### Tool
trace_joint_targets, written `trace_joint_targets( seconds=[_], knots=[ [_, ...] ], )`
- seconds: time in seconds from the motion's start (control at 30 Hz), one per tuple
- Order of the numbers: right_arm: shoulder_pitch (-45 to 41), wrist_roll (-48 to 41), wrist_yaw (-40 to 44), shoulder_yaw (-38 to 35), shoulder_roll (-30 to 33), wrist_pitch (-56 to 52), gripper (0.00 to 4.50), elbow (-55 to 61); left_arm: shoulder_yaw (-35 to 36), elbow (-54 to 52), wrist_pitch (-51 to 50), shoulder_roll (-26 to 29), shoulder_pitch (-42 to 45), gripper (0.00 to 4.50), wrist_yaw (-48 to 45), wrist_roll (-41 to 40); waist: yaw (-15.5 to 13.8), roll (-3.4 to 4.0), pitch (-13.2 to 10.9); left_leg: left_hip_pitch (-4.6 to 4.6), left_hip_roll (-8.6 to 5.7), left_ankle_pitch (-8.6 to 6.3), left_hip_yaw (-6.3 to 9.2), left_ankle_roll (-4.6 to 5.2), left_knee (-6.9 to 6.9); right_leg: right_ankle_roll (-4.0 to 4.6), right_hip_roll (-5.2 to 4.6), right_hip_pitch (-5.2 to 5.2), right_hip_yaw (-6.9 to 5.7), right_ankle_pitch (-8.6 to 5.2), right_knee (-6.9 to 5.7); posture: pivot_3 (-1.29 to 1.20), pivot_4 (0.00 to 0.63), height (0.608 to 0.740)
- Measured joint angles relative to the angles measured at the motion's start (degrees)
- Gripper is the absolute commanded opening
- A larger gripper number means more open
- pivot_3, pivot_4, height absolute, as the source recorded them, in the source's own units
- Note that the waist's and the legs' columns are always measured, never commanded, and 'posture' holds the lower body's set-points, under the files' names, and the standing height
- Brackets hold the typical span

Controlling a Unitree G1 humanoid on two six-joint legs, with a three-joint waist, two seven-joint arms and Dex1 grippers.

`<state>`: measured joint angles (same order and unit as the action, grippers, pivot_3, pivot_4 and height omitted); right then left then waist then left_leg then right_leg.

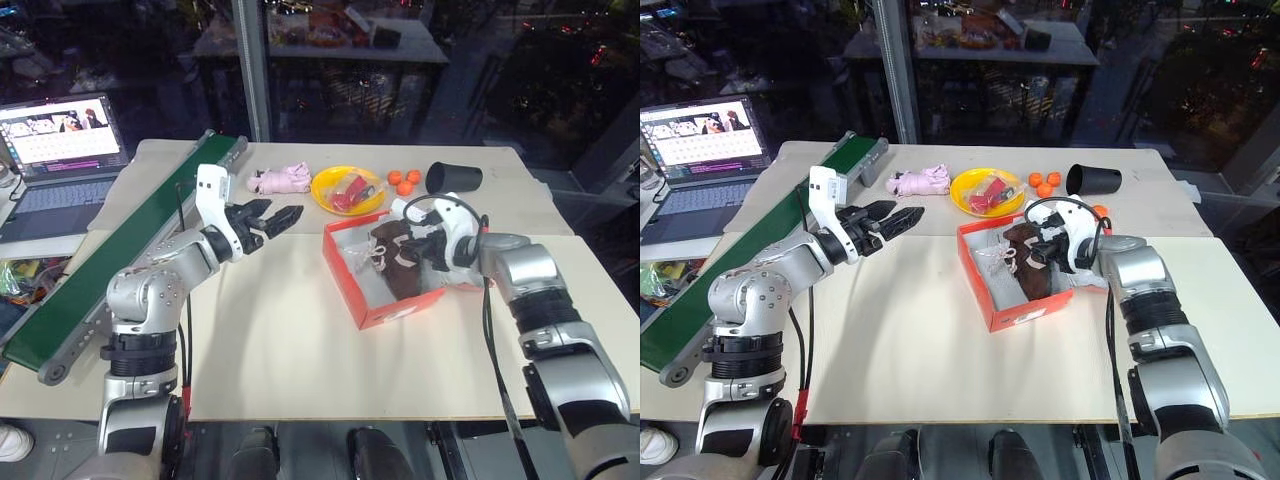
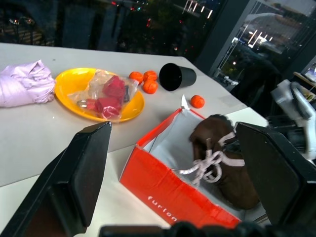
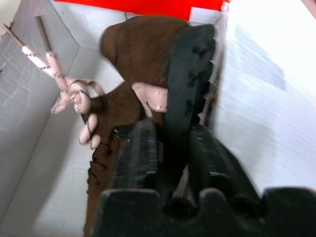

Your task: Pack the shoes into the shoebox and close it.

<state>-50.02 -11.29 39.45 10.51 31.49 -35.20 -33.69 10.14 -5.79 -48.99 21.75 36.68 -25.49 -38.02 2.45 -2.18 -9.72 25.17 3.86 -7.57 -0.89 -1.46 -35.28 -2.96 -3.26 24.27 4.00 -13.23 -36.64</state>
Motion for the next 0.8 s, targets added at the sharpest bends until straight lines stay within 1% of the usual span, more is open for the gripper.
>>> trace_joint_targets(
  seconds=[0.03, 0.07, 0.1, 0.13, 0.23, 0.33, 0.5, 0.6, 0.67, 0.73, 0.77, 0.8],
  knots=[
    [0.0, 0.8, 0.1, 0.5, -0.7, 0.1, 2.51, -0.5, 0.0, 0.0, 0.0, 0.0, 0.0, 4.32, 0.0, 0.0, 0.0, 0.00, 0.0, 0.02, 0.00, 0.00, 0.01, 0.00, 0.01, 0.01, 0.00, 0.02, 0.00, 0.00, 0.00, 0.00, 0.150, 0.740],
    [0.0, 1.6, 0.1, 0.9, -1.5, 0.2, 2.90, -1.0, -0.1, 0.0, 0.0, 0.0, 0.0, 4.32, 0.0, -0.1, 0.0, 0.01, 0.0, 0.09, -0.01, 0.00, 0.01, 0.00, 0.01, 0.03, -0.01, 0.08, 0.00, 0.02, 0.01, 0.00, 0.150, 0.740],
    [0.1, 1.8, 0.1, 1.2, -1.8, 0.3, 3.14, -1.2, -0.1, 0.0, 0.0, 0.0, 0.0, 4.32, 0.0, -0.1, -0.1, 0.02, 0.0, 0.14, -0.02, 0.00, 0.01, 0.00, 0.01, 0.07, -0.02, 0.11, 0.00, 0.05, 0.01, 0.00, 0.150, 0.740],
    [0.1, 2.3, 0.0, 1.3, -2.1, 0.6, 3.63, -1.3, -0.1, 0.0, 0.0, 0.0, 0.0, 4.32, 0.0, -0.1, -0.1, 0.02, 0.0, 0.17, -0.04, 0.00, 0.01, 0.00, 0.01, 0.25, -0.03, 0.12, 0.00, 0.15, 0.02, 0.00, 0.150, 0.740],
    [0.0, 4.1, -0.1, 1.3, -2.2, 1.3, 4.47, -1.0, -0.1, 0.0, 0.0, 0.0, 0.0, 4.32, 0.0, -0.1, -0.2, 0.02, 0.0, 0.17, -0.04, 0.00, 0.00, 0.00, 0.01, 0.28, -0.03, 0.11, 0.00, 0.18, 0.06, 0.00, 0.150, 0.740],
    [0.1, 5.0, -0.1, 1.3, -2.3, 1.4, 4.47, 1.7, -0.2, 0.0, 0.0, 0.0, 0.0, 4.32, 0.0, -0.1, 0.0, 0.03, 0.0, 0.17, -0.04, 0.00, 0.01, 0.00, 0.01, 0.22, -0.03, 0.14, 0.00, 0.14, 0.00, 0.00, 0.150, 0.740],
    [0.1, 5.2, 0.8, 0.3, -2.2, -1.0, 4.47, 13.1, -0.3, 0.0, 0.0, 1.6, -1.1, 4.32, -0.4, 0.9, 0.3, 0.05, 0.0, 0.12, 0.00, 0.00, 0.03, 0.00, 0.04, 0.14, 0.02, 0.17, 0.01, 0.08, -0.09, 0.00, 0.150, 0.740],
    [-0.5, -0.3, 1.7, -3.8, -3.8, -8.6, 4.47, 19.8, -0.4, 0.1, 1.1, 3.8, -2.3, 4.32, -0.4, 3.2, 0.3, 0.05, 0.0, 0.12, 0.00, 0.00, 0.02, 0.00, 0.04, 0.17, 0.01, 0.19, 0.02, 0.10, -0.08, 0.00, 0.150, 0.740],
    [-1.0, -6.7, 2.3, -9.0, -5.7, -13.5, 4.47, 25.9, 0.0, 0.9, 3.8, 4.9, -4.0, 4.32, 0.0, 5.7, 0.1, 0.05, 0.0, 0.12, 0.01, 0.00, 0.02, 0.00, 0.07, 0.34, 0.01, 0.18, 0.01, 0.19, -0.08, 0.00, 0.150, 0.740],
    [-1.1, -11.1, 3.0, -11.7, -6.5, -15.2, 4.47, 31.6, 0.8, 3.0, 6.0, 5.3, -5.7, 4.32, 0.8, 7.8, 0.0, 0.05, 0.0, 0.12, 0.01, 0.00, 0.03, 0.00, 0.09, 0.35, 0.01, 0.17, -0.03, 0.18, -0.06, 0.00, 0.150, 0.740],
    [-0.5, -12.8, 3.5, -12.2, -6.7, -15.5, 4.50, 34.6, 1.1, 4.4, 7.3, 5.9, -6.8, 4.41, 1.3, 9.1, 0.0, 0.05, 0.0, 0.12, 0.01, 0.00, 0.02, 0.00, 0.09, 0.35, 0.00, 0.17, -0.03, 0.18, -0.04, 0.00, 0.150, 0.740],
    [0.6, -14.0, 4.1, -12.3, -6.8, -15.6, 4.50, 37.1, 1.8, 5.7, 8.2, 6.4, -7.6, 4.41, 1.9, 10.1, -0.1, 0.05, 0.0, 0.12, 0.02, 0.00, 0.02, 0.00, 0.10, 0.35, 0.00, 0.16, -0.04, 0.17, -0.03, 0.00, 0.150, 0.740]
  ],
)
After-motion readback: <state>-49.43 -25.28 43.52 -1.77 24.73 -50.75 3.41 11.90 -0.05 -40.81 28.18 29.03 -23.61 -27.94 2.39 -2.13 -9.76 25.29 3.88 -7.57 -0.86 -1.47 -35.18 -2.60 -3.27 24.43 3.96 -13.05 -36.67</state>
